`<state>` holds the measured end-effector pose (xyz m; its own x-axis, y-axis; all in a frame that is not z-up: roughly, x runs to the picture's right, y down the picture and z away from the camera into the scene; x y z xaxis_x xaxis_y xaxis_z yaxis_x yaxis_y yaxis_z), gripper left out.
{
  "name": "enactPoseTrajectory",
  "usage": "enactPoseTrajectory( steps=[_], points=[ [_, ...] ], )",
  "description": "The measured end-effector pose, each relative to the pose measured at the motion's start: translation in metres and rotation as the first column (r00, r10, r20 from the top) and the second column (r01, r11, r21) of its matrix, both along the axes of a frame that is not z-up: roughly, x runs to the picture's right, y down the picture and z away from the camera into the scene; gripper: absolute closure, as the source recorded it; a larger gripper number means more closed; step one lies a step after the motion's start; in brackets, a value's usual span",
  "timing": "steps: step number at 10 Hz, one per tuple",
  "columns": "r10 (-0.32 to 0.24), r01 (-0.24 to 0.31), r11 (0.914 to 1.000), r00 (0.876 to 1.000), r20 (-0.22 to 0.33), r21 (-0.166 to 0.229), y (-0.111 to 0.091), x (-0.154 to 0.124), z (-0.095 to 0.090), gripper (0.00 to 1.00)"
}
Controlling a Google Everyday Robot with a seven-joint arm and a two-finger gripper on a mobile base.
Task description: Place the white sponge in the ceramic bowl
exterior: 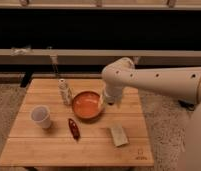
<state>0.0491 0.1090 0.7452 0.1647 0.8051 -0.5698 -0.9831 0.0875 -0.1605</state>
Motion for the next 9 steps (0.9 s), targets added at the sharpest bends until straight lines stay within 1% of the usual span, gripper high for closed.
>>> enactPoseTrajectory(
  steps=[1,2,3,5,6,8,9],
  points=[
    [-0.029,0.029,0.9996,1.0,-0.005,-0.003,0.015,0.0,0.008,0.35],
    [-0.07,0.07,0.9974,0.997,-0.01,-0.013,0.034,-0.001,0.02,0.35],
    [-0.094,0.093,0.9954,0.995,-0.017,-0.022,0.046,-0.002,0.029,0.35],
    [-0.124,0.122,0.9913,0.991,-0.056,-0.05,0.066,0.01,0.048,0.35],
    [-0.139,0.133,0.9884,0.986,-0.09,-0.074,0.073,0.021,0.058,0.35],
    [-0.153,0.138,0.9843,0.978,-0.14,-0.11,0.081,0.04,0.07,0.35],
    [-0.16,0.142,0.9821,0.975,-0.155,-0.124,0.083,0.044,0.073,0.35]
  ],
)
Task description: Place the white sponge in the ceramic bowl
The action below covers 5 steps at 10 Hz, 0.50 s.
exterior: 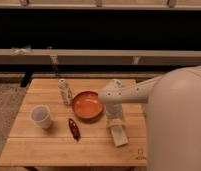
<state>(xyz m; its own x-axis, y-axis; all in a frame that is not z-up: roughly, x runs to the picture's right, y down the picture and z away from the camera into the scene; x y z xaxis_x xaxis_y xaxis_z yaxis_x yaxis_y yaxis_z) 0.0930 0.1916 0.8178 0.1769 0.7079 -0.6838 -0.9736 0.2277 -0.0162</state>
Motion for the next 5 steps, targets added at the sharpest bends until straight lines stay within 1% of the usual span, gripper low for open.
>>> enactPoseTrajectory(
  steps=[1,2,3,5],
  points=[
    [-0.011,0.011,0.9997,1.0,-0.008,-0.023,0.0031,0.0025,0.0021,0.35],
    [-0.02,0.02,0.9984,1.0,0.004,-0.054,0.0062,0.0017,0.0032,0.35],
    [-0.021,0.024,0.9943,0.999,0.029,-0.104,0.0097,0.003,0.0035,0.35],
    [-0.012,0.022,0.9881,0.998,0.068,-0.152,0.0127,0.0041,0.0009,0.35]
  ],
)
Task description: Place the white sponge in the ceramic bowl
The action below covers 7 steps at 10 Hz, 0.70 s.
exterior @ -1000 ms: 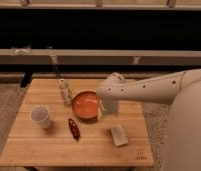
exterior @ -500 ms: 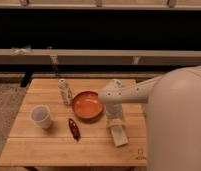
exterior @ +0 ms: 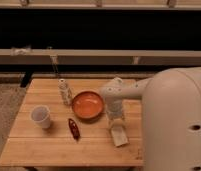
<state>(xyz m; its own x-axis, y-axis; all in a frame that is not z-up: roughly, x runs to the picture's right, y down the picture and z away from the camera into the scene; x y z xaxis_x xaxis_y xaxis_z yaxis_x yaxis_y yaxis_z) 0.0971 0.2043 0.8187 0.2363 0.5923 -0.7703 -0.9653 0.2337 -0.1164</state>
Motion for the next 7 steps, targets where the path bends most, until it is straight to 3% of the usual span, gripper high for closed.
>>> enactPoseTrajectory(
  steps=[3,7],
  points=[
    [-0.001,0.003,0.9987,0.999,0.036,-0.051,0.004,0.001,-0.001,0.35],
    [-0.042,0.048,0.9943,0.997,0.063,-0.096,0.014,-0.002,-0.003,0.35]
  ],
)
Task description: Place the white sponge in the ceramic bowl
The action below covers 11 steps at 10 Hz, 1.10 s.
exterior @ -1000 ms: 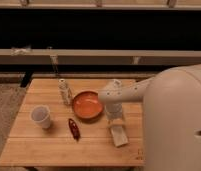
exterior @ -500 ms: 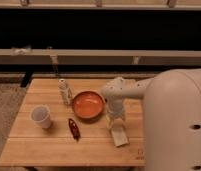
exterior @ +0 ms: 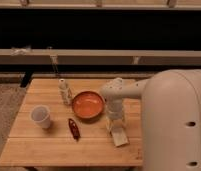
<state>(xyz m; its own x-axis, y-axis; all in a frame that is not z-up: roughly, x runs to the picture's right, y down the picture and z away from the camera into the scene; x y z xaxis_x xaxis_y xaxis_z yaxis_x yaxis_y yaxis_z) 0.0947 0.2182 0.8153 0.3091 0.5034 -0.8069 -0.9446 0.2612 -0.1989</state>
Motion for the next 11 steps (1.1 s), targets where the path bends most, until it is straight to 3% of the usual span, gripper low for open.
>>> enactPoseTrajectory(
  steps=[3,4,7,9,11],
  points=[
    [-0.037,0.038,0.9985,0.999,0.009,-0.039,0.009,-0.004,0.003,0.35],
    [-0.05,0.05,0.9974,0.999,0.007,-0.051,0.012,-0.005,0.005,0.4],
    [-0.092,0.09,0.9933,0.995,-0.026,-0.073,0.014,-0.005,0.009,0.69],
    [-0.1,0.098,0.9946,0.994,-0.052,-0.035,0.004,-0.002,0.002,0.91],
    [-0.076,0.077,0.9967,0.995,-0.069,0.024,-0.02,0.0,-0.016,1.0]
  ],
)
